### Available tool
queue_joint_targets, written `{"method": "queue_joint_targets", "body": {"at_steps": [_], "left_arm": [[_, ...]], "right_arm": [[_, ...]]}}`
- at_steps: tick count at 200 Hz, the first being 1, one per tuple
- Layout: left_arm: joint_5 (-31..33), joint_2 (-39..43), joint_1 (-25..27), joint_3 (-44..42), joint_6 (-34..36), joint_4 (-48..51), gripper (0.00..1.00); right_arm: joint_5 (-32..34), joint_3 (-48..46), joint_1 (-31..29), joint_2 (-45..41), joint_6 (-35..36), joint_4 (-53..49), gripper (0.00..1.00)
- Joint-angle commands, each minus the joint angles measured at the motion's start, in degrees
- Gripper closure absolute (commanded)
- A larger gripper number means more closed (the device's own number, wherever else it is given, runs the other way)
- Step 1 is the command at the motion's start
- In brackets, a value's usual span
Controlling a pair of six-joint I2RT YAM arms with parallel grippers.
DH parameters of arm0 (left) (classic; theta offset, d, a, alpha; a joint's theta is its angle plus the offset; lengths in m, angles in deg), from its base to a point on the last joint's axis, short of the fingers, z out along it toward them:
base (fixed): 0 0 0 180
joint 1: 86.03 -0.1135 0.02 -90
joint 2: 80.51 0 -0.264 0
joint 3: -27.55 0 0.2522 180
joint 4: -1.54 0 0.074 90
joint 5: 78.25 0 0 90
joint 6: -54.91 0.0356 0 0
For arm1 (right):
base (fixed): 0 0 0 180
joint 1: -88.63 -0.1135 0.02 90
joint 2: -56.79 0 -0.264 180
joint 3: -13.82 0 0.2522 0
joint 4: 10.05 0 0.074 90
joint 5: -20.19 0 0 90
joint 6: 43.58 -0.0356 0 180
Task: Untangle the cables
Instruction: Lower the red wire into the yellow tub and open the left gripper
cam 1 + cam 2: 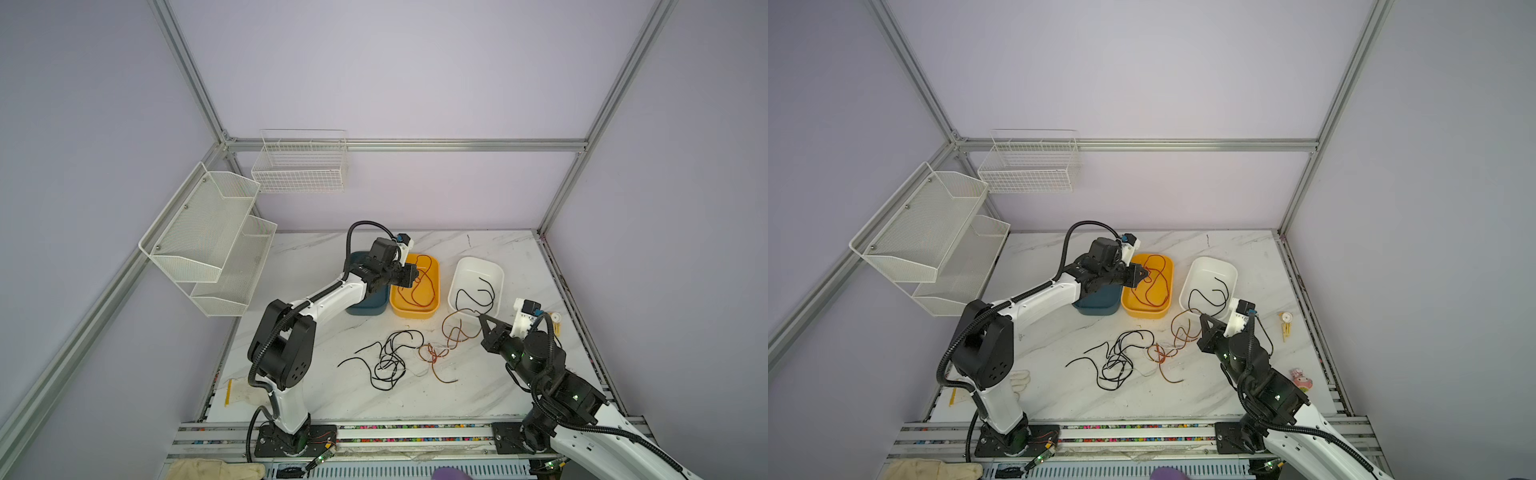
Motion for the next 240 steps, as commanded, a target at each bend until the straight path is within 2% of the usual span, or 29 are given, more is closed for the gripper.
{"method": "queue_joint_targets", "body": {"at_steps": [1,96,126,151,203,240], "left_arm": [[1.1,-1.0,-0.3,-2.0,-1.4,0.3,1.00],[2.3,-4.1,-0.3,-2.1,-2.5,2.4,1.00],[3.5,-3.1,-0.3,-2.9,-2.2,2.8,0.87],[3.9,-1.9,-0.3,-2.7,-2.1,3.2,0.81],[5.0,3.0,-0.2,-3.4,-2.1,4.1,0.61],[6.0,8.0,-0.2,-4.6,-2.5,4.6,0.57]], "right_arm": [[0.6,-0.7,0.2,-0.1,0.2,1.6,1.00],[0.2,-0.9,0.2,-0.9,-0.1,1.3,1.00],[-0.1,-0.9,0.2,-0.9,0.0,1.3,1.00],[-0.2,-1.0,0.2,-1.1,-0.1,1.1,1.00],[-0.5,-0.9,0.2,-1.0,-0.2,1.3,1.00],[-0.8,-0.9,0.2,-0.5,-0.2,1.5,1.00]]}}
